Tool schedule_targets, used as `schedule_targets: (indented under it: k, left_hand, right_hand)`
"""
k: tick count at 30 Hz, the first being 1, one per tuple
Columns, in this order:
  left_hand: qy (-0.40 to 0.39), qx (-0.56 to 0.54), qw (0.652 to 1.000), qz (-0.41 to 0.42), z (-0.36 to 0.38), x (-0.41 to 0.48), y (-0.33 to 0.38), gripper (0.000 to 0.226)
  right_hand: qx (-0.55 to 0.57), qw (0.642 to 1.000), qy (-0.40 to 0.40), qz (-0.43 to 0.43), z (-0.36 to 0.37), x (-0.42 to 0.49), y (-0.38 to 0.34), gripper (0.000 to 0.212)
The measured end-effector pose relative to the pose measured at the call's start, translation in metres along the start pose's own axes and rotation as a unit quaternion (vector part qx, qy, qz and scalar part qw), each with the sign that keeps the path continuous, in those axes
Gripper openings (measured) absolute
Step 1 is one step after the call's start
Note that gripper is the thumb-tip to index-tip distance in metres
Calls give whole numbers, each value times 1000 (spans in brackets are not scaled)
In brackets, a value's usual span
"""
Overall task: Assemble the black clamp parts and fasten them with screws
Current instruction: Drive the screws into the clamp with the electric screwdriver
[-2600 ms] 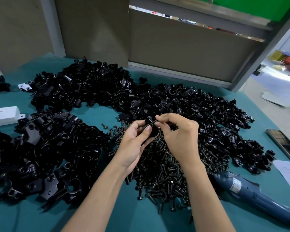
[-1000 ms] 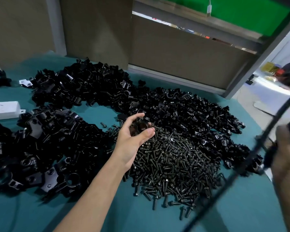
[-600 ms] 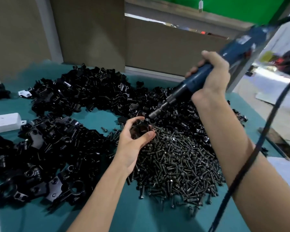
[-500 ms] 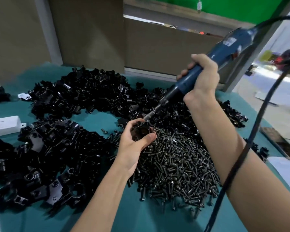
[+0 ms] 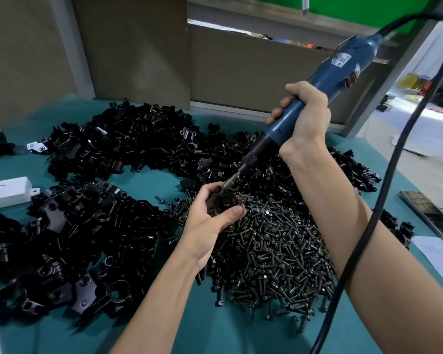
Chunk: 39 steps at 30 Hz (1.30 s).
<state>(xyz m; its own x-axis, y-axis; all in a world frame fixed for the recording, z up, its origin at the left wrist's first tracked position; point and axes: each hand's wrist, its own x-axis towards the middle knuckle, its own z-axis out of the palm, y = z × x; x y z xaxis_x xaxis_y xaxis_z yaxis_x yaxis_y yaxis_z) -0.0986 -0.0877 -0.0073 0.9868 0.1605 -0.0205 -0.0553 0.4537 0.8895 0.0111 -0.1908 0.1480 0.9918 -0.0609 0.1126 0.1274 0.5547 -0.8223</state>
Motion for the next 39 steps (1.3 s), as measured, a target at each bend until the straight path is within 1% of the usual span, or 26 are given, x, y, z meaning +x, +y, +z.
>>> schedule_targets:
  k: [5, 13, 18, 26, 39]
  left_hand:
    - [0, 41, 999, 10, 0, 0, -2, 49]
    - [4, 90, 996, 21, 1, 1, -5, 53]
    - [3, 118, 993, 28, -1, 3, -10, 47]
    - [8, 126, 991, 31, -3, 5, -14, 49]
    - [10, 100, 995, 19, -5, 6, -14, 47]
  right_hand:
    - [-13, 1000, -14, 13, 1, 1, 0, 18]
    - [-10, 999, -2, 35, -3, 5, 3, 18]
    - [-2, 999, 3, 47, -9, 5, 3, 17]
    - [2, 999, 0, 46, -8, 3, 5, 19]
    - [-4, 999, 1, 41, -3, 1, 8, 19]
